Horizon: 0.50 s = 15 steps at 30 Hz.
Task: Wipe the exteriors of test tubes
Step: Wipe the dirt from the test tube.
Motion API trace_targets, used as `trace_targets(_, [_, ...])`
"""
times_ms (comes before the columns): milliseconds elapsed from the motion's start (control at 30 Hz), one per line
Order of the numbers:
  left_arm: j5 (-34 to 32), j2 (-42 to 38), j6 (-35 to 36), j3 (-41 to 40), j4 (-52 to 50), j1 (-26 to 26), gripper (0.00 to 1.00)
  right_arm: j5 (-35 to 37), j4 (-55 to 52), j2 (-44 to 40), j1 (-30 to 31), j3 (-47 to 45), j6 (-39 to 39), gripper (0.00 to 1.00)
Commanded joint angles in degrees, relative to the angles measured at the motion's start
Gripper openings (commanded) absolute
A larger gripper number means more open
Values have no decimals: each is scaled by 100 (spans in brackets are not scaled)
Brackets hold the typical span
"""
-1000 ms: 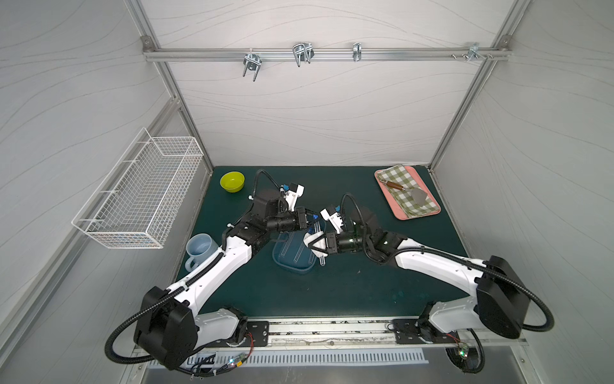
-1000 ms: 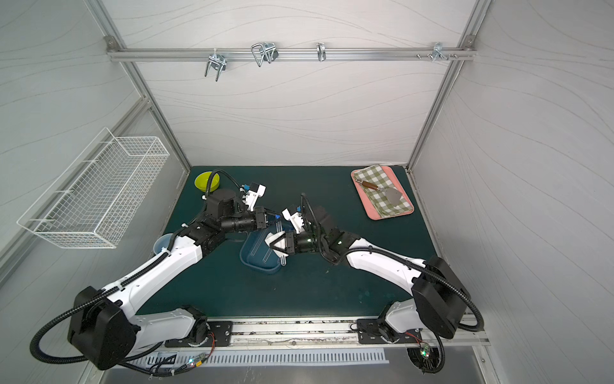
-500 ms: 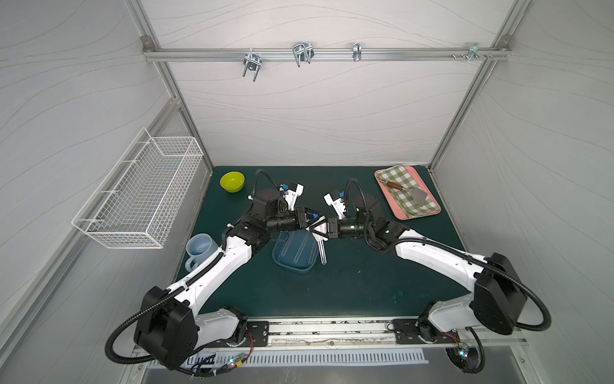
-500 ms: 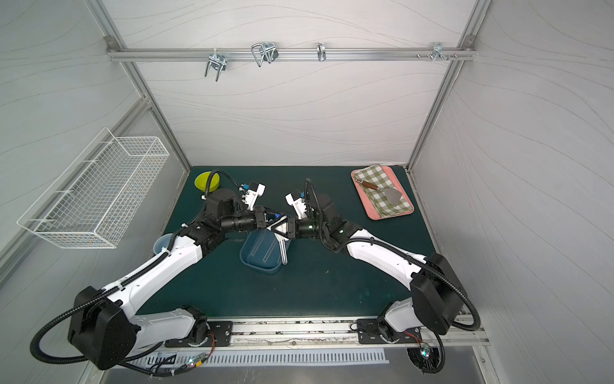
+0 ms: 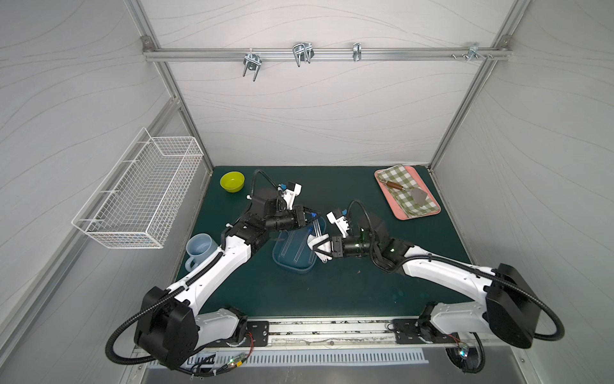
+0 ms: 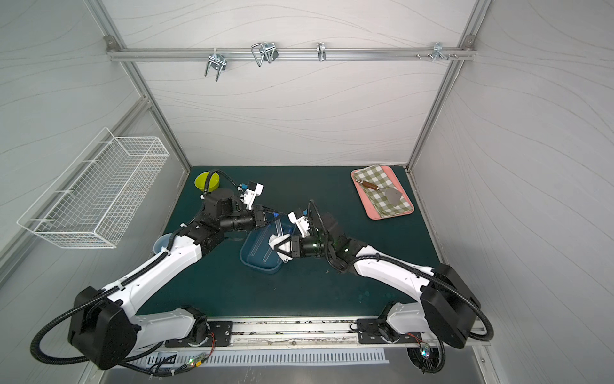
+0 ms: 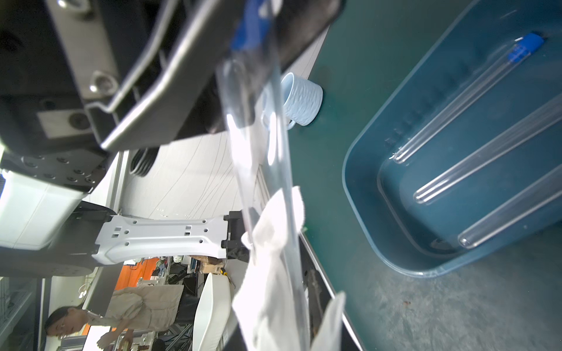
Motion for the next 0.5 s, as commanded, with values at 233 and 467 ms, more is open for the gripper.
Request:
trace_targets(233, [164,-98,-104,59,368,54,11,-281,-26,667,-525,823,-187,23])
trace_targets(467, [150,-77,-116,66,385,57,12,-503,-25,934,-690,1219,-277,23])
